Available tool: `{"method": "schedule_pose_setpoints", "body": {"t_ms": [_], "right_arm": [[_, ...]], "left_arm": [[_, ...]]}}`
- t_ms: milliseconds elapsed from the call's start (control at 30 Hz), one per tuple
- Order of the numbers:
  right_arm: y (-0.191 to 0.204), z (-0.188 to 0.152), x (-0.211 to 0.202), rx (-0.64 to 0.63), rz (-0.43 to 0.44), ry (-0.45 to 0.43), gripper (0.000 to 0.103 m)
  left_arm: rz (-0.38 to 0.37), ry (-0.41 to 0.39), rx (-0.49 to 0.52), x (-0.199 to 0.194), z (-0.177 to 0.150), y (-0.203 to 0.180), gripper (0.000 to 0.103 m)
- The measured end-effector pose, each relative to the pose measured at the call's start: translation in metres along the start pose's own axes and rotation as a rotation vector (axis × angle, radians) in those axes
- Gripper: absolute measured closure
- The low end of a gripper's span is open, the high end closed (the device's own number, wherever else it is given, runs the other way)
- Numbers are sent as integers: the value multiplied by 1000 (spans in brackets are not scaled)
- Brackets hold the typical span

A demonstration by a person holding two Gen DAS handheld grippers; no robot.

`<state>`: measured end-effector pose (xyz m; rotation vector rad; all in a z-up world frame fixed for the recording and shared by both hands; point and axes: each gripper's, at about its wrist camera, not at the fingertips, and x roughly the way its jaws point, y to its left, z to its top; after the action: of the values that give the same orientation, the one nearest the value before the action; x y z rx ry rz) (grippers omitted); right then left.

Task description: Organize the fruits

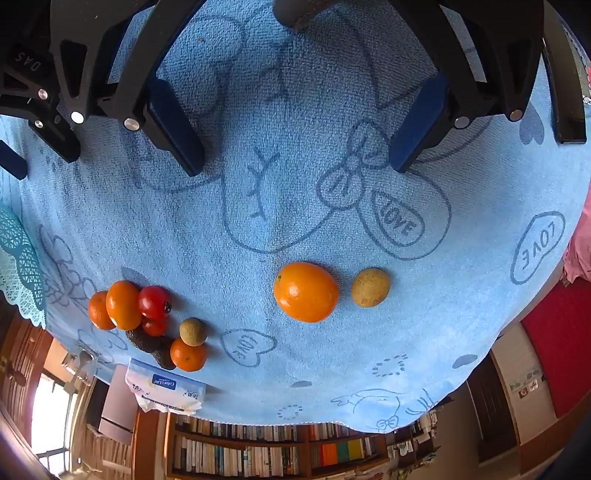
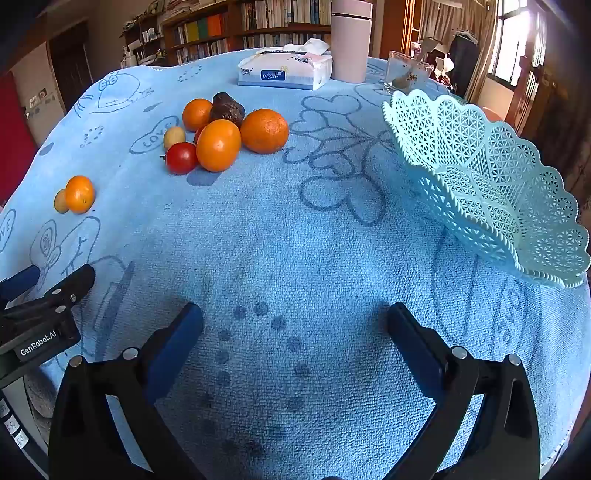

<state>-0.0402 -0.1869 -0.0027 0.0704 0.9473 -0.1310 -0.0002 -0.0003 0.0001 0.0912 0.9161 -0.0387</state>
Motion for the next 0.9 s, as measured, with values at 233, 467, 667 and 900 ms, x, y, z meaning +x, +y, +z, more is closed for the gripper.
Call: {"method": "schedule_pose_setpoints", "body": {"t_ms": [233, 467, 667, 900], "right_arm": [[0, 0, 0, -2, -2, 0, 2], [-1, -1, 0, 3, 4, -1, 2], [0, -1, 0, 4, 6, -1, 2], [1, -1, 0, 5, 6, -1, 2]], "left_arm": [[-8, 2, -6, 0, 0, 0, 5], [-7, 2, -5, 0, 0, -1, 5], [-8, 2, -6, 0, 0, 0, 5], [-8, 2, -6, 0, 0, 0, 5]]}}
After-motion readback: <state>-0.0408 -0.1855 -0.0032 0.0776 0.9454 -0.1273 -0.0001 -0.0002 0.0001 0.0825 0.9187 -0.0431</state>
